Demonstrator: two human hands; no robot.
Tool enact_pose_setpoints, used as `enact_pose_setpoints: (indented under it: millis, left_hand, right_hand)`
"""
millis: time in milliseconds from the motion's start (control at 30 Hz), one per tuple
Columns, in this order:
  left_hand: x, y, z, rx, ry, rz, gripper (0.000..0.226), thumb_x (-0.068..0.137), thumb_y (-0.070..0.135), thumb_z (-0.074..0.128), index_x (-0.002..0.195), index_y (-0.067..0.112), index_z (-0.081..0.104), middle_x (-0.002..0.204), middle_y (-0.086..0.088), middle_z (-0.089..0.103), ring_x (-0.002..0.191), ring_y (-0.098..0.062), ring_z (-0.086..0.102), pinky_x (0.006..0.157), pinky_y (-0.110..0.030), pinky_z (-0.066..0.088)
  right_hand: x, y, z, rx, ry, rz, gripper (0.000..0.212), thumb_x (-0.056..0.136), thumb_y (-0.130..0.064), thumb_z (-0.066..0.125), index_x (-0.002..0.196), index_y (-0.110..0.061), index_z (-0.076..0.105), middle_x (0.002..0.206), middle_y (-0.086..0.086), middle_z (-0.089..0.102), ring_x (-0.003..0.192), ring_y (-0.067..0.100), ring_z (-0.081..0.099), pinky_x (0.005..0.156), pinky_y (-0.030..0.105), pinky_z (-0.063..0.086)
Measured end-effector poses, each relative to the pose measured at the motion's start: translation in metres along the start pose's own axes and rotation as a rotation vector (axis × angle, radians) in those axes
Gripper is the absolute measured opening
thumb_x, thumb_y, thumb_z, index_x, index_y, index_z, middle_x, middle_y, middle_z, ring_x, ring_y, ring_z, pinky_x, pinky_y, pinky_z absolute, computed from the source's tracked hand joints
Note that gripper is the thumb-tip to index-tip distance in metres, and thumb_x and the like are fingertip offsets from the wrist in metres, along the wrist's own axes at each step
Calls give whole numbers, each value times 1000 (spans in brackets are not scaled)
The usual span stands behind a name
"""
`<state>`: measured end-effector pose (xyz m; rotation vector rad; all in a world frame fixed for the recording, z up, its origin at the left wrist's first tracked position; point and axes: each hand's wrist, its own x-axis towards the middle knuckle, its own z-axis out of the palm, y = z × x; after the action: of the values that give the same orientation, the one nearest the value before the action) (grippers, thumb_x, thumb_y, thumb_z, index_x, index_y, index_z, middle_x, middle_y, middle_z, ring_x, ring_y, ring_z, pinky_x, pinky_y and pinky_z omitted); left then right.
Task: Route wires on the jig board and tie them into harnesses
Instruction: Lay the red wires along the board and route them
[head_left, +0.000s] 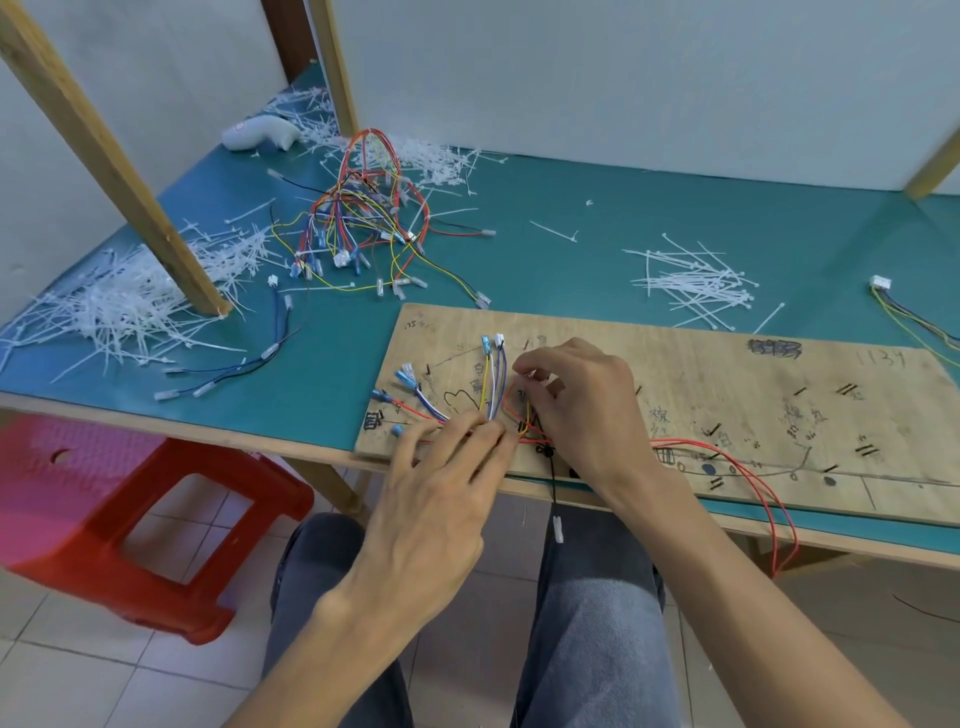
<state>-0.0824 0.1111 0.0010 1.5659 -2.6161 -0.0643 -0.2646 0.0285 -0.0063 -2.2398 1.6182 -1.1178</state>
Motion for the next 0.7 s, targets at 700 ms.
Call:
enact_pose_setpoints:
  millis: [700]
  left_hand:
    - [15, 2, 6, -116, 146, 72, 71, 70, -15, 60, 138, 6, 58, 154, -6, 46, 151, -21, 37, 129, -37, 21]
  right_hand:
    - [-22, 21, -30, 115, -403, -33, 91, 93, -32, 81, 164, -22, 25, 152, -13, 56, 144, 8, 48, 117, 20, 33]
